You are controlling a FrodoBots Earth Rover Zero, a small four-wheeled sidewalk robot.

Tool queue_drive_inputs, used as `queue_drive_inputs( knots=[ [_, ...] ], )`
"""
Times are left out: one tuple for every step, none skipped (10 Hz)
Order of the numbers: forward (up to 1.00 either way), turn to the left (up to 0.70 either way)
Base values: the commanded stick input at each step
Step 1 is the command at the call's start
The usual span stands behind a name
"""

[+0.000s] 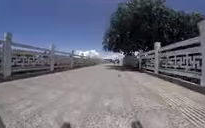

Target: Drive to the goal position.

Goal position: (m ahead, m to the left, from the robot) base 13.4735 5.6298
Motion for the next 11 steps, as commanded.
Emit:
queue_drive_inputs(
  knots=[
    [0.7, 0.0],
    [0.7, 0.0],
    [0.7, 0.0],
    [0.7, 0.0],
    [0.7, 0.0],
    [0.7, 0.0],
    [0.7, 0.0],
    [0.7, 0.0],
    [0.7, 0.0],
    [0.7, -0.04],
    [0.7, -0.14]
  ],
)
